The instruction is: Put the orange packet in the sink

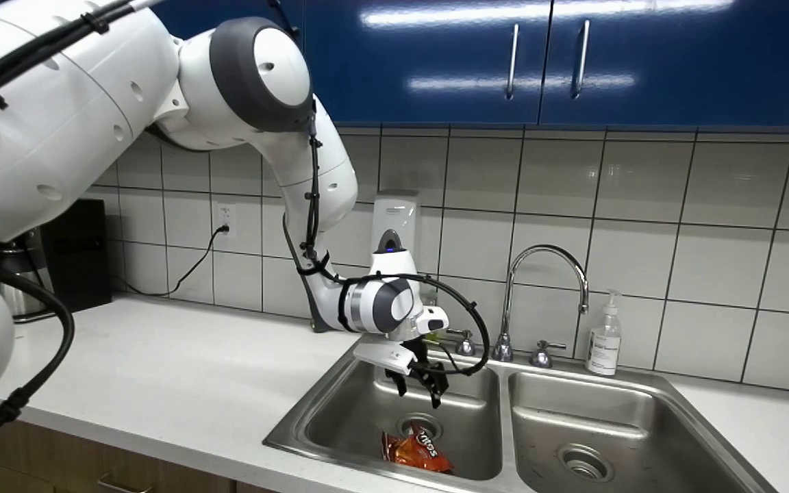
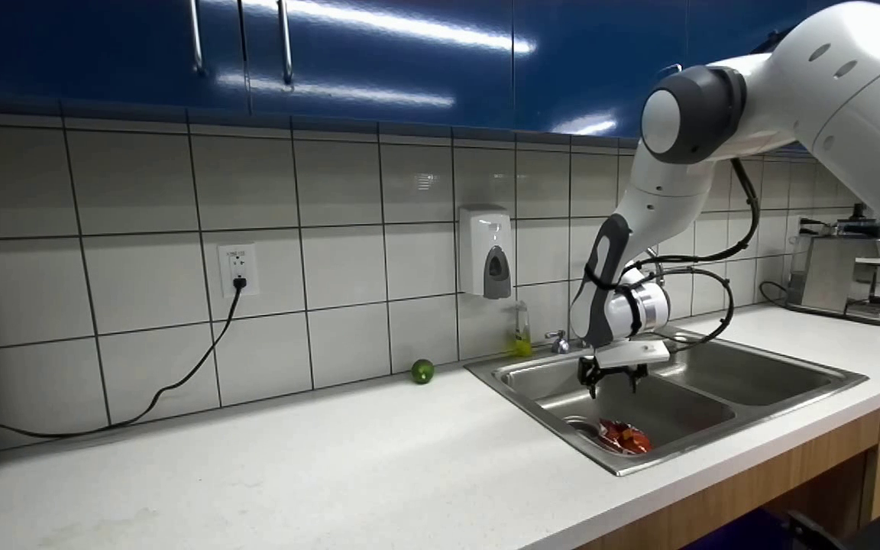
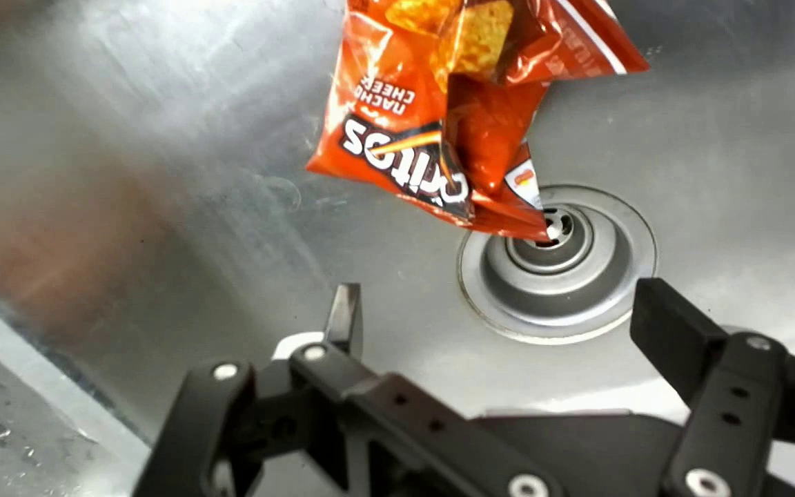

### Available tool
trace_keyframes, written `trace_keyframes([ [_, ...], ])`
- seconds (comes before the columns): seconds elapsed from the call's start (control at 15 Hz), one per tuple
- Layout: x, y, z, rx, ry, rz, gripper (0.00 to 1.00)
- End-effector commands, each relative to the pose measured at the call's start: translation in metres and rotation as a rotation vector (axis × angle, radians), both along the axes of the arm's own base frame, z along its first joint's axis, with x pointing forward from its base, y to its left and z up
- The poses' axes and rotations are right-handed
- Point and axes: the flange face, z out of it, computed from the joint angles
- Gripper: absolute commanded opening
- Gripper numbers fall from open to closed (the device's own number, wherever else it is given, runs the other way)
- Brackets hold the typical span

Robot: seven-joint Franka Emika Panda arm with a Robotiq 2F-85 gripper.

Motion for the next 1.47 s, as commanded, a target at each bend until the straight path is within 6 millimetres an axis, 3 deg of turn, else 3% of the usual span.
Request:
trace_keyframes([
  [0.0,-0.006,0.008,0.035,0.007,-0.019,0.009,1.00],
  [0.73,-0.026,0.041,0.093,0.018,-0.013,0.139,1.00],
  [1.4,-0.077,0.051,0.141,0.041,0.035,0.218,1.00],
])
